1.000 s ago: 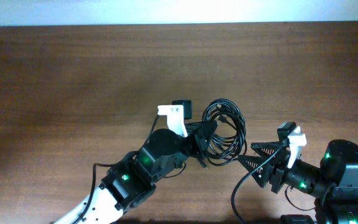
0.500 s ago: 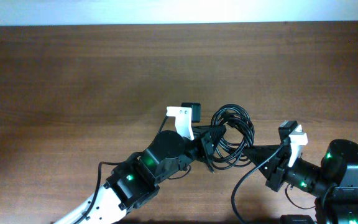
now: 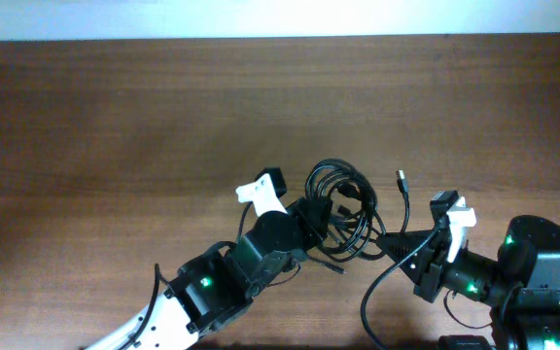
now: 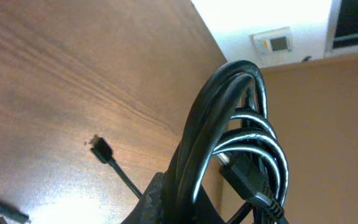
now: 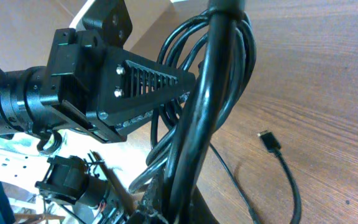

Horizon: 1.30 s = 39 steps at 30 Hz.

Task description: Untangle cables

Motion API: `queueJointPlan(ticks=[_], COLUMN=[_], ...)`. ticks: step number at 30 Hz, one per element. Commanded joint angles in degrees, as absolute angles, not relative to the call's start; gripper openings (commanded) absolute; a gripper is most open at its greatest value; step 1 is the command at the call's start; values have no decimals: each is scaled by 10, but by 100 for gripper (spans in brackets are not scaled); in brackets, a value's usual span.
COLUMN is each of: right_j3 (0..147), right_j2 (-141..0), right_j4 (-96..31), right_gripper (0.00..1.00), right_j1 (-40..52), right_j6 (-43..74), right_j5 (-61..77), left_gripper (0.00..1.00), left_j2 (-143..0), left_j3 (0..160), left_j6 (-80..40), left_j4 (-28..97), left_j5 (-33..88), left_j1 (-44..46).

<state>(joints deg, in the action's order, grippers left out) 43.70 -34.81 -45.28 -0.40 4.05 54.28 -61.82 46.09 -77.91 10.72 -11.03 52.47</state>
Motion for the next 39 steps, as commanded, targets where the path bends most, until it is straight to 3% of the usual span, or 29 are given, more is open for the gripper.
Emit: queueJointPlan(ticks=[1,6,7,8,9,10,11,14,18,20,25,27,29,31,32,33,39], right_j3=[445,445,445,445,445,445,445,445,445,445,445,445,445,445,445,445,445], right_j2=[-338,-338,-338,-338,-338,-338,-338,-338,-338,-338,-338,-338,-338,-338,-338,-338,-338], right_j4=[-452,-452,-453,-453,-452,-452,-452,-445,-386,-372,-322,-321,-321,-321,-321,-321,-323], right_gripper=[4,4,9,62,79,89,91,93,92,92,89,81,66,33,12,4,4], right_j1=[-4,-4,-4,-4,-4,-4,-4,-4,-4,-4,-4,-4,-4,-4,-4,-4,-4], right_j6=[34,65,79,86,86,86,86,86,88,93,93,88,46,47,47,47,47], right_j5=[559,486,462,442,441,441,441,450,587,598,574,531,531,518,518,518,529], left_gripper=[0,0,0,0,0,0,0,0,0,0,0,0,0,0,0,0,0], left_j2=[-618,-616,-613,-602,-592,-572,-558,-524,-524,-524,-524,-524,-524,-524,-524,-524,-524], left_j3=[459,459,459,459,459,459,459,459,459,459,459,459,459,459,459,459,459], left_j6=[-1009,-1012,-997,-951,-903,-816,-752,-523,-463,-394,-367,-365,-366,-366,-366,-366,-475], left_j4=[220,218,213,194,179,152,136,83,58,44,38,34,35,35,35,36,78], left_j5=[-283,-236,-227,-218,-218,-218,-215,-138,-97,-59,11,50,73,81,77,69,-83], left_j1=[506,506,506,506,506,506,506,506,506,506,506,506,506,506,506,506,506])
